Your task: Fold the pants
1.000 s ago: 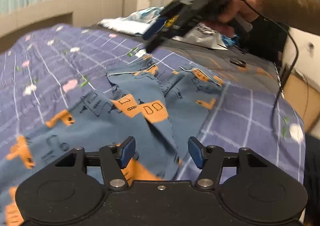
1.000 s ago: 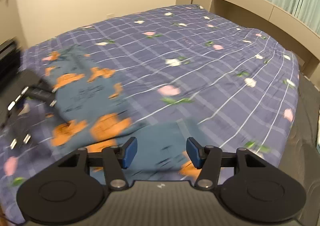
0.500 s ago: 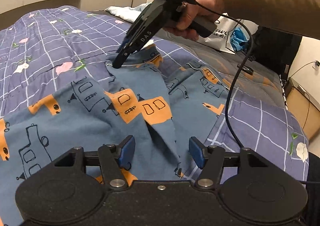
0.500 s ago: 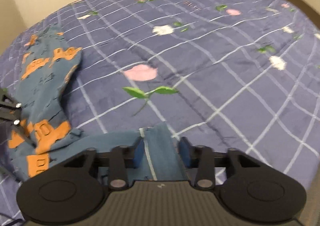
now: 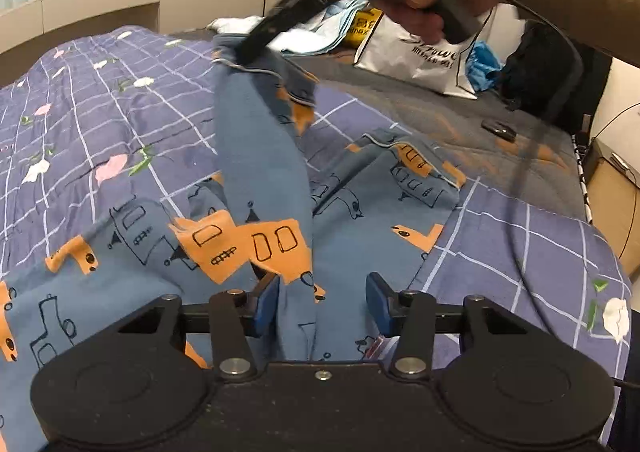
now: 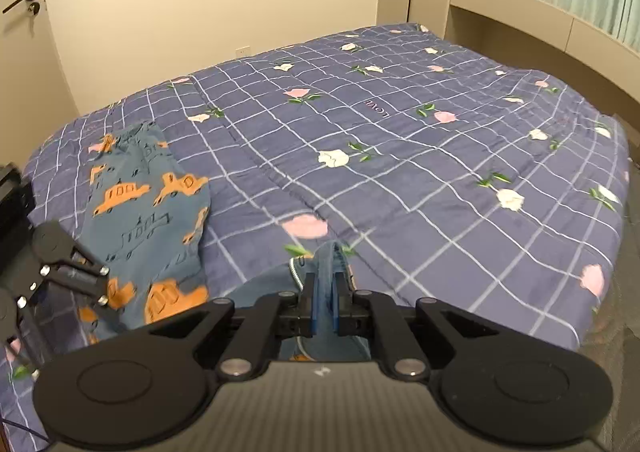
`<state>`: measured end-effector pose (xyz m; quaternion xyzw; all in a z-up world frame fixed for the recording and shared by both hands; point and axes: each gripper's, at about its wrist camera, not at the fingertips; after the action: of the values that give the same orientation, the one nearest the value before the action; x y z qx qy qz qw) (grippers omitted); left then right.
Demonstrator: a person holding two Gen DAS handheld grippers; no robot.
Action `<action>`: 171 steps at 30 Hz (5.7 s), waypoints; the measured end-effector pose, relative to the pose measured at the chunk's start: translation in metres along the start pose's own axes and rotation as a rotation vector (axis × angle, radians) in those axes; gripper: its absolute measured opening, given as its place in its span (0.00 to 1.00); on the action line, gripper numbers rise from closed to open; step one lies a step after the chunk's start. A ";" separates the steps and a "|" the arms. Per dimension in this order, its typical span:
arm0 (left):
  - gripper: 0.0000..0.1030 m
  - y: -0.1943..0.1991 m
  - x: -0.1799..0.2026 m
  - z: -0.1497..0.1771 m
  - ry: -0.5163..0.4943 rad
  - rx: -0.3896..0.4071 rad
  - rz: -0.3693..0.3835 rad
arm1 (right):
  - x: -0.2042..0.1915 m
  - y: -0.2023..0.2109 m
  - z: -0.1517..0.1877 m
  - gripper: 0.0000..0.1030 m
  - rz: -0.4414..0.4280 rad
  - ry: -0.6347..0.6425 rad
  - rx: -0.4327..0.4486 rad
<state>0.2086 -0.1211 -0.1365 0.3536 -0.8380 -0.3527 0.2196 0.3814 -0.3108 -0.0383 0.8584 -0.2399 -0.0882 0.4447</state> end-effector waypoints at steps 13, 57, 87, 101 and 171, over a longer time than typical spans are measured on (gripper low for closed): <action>0.47 -0.018 0.000 -0.006 0.010 -0.059 -0.045 | 0.007 -0.004 0.010 0.07 0.047 -0.030 0.090; 0.61 -0.019 -0.001 0.001 0.029 -0.033 -0.018 | 0.025 -0.065 -0.005 0.30 0.002 -0.061 -0.117; 0.04 0.009 -0.002 -0.009 0.133 0.058 -0.036 | 0.011 0.084 0.071 0.04 0.048 -0.223 0.168; 0.06 -0.010 0.041 0.011 -0.114 -0.048 -0.125 | -0.018 0.078 0.148 0.05 0.044 -0.238 0.009; 0.44 0.008 0.046 0.016 -0.109 -0.014 -0.146 | -0.008 0.053 0.262 0.52 -0.105 -0.913 0.080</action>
<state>0.1655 -0.1446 -0.1357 0.3927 -0.8182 -0.3924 0.1498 0.2610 -0.5215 -0.1505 0.7592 -0.3707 -0.4705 0.2546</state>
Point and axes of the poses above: each gripper's, at about its wrist camera, not at the fingertips, and y roughly against the way its jaws point, x to its right, z to its underside, and after that the axes turned 6 degrees about -x, right-handed
